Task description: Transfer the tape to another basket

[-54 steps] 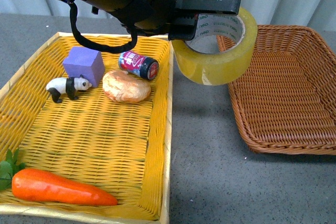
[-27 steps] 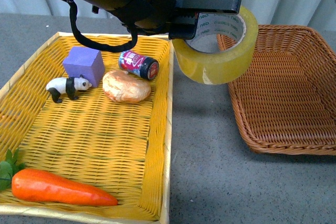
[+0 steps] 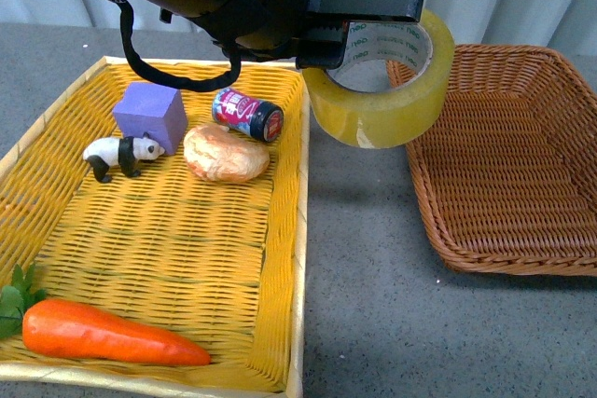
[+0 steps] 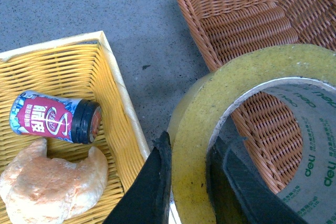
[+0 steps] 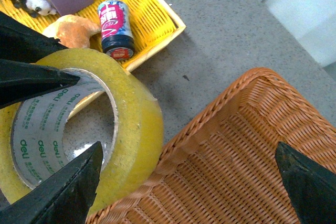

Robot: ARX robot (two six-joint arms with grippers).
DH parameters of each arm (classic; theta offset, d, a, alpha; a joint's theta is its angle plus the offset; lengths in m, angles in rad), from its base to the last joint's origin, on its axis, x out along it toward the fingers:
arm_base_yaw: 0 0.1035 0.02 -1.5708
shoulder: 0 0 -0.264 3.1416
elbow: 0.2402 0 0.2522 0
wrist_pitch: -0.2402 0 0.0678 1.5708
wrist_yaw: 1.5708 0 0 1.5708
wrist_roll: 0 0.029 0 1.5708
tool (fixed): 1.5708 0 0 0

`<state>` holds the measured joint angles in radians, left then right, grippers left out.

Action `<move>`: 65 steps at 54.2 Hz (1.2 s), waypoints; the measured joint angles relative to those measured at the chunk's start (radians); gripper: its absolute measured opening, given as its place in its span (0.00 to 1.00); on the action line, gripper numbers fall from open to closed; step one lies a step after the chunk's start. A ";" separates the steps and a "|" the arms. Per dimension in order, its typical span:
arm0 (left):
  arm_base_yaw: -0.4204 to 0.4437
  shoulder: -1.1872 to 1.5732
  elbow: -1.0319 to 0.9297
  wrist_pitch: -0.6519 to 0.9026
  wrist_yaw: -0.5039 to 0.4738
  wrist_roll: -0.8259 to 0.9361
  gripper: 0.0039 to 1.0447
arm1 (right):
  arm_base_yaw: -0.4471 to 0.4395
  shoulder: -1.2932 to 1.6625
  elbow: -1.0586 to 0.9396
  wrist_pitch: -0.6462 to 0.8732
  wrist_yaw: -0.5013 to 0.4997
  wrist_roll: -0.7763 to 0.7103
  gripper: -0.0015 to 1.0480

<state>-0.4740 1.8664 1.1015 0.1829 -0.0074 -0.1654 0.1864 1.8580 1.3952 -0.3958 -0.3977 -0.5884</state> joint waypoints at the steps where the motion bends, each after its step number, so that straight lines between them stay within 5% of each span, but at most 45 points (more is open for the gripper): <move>1: 0.000 0.000 0.000 0.000 0.000 0.000 0.15 | 0.005 0.006 0.005 -0.002 0.003 -0.002 0.91; 28: 0.000 0.000 0.000 0.000 0.000 0.000 0.15 | 0.064 0.118 0.087 -0.024 0.029 0.004 0.90; 38: 0.000 0.000 0.000 0.000 0.000 0.000 0.15 | 0.062 0.134 0.102 -0.032 0.022 0.032 0.67; 51: 0.000 0.000 0.000 0.000 0.005 0.005 0.15 | 0.055 0.149 0.113 -0.068 -0.035 0.096 0.24; 57: -0.001 0.000 0.000 0.000 -0.004 0.004 0.15 | 0.054 0.158 0.113 -0.078 -0.030 0.101 0.20; 65: -0.034 -0.003 0.000 -0.001 -0.179 -0.041 0.23 | 0.035 0.171 0.124 -0.078 -0.064 0.053 0.19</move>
<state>-0.5076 1.8629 1.1019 0.1822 -0.1860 -0.2062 0.2214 2.0293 1.5188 -0.4740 -0.4618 -0.5354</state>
